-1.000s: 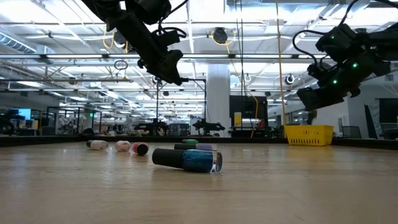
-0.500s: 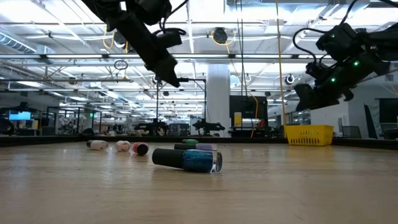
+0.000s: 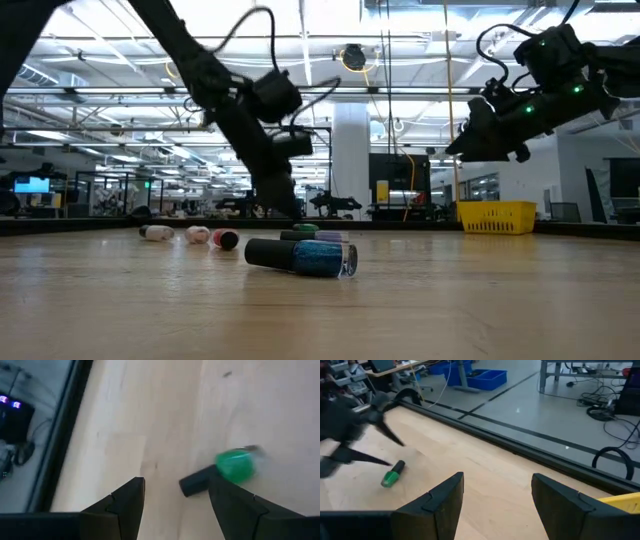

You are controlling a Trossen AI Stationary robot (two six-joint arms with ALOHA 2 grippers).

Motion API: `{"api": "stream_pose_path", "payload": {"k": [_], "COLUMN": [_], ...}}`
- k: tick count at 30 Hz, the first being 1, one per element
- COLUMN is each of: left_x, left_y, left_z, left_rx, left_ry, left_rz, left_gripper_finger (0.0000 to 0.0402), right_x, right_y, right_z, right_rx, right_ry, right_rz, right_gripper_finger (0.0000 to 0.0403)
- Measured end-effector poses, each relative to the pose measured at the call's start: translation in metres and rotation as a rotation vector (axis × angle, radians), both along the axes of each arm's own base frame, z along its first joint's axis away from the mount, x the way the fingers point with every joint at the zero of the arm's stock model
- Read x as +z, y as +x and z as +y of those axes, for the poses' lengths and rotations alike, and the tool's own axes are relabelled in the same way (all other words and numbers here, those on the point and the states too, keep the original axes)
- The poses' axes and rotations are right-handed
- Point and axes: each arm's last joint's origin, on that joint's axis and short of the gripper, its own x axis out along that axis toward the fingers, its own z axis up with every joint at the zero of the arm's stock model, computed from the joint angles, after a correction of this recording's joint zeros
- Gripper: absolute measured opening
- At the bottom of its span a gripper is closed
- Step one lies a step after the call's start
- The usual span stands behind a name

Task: Pick & Place Nail Polish
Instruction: Put the green nail polish bottle into the yellow bin

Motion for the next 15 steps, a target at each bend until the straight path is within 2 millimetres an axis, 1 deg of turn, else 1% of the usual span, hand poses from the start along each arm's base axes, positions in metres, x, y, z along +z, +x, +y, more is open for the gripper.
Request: {"api": "stream_pose_path", "payload": {"k": [3, 7, 15], "left_x": [-0.013, -0.024, -0.026], "left_y": [0.004, 0.006, 0.005], "left_z": [0.008, 0.012, 0.009], "left_rx": [0.067, 0.074, -0.034], "left_ry": [0.043, 0.049, 0.059], "left_rz": [-0.018, -0.015, 0.045], "left_gripper_finger": [0.0218, 0.0218, 0.0218], "right_x": [0.000, 0.000, 0.000], "right_y": [0.001, 0.001, 0.001], "right_z": [0.001, 0.001, 0.001], "right_rx": [0.007, 0.009, 0.009], "right_ry": [0.001, 0.001, 0.001], "right_rz": [0.001, 0.001, 0.002], "right_gripper_finger": [0.0219, 0.0219, 0.0216]}}
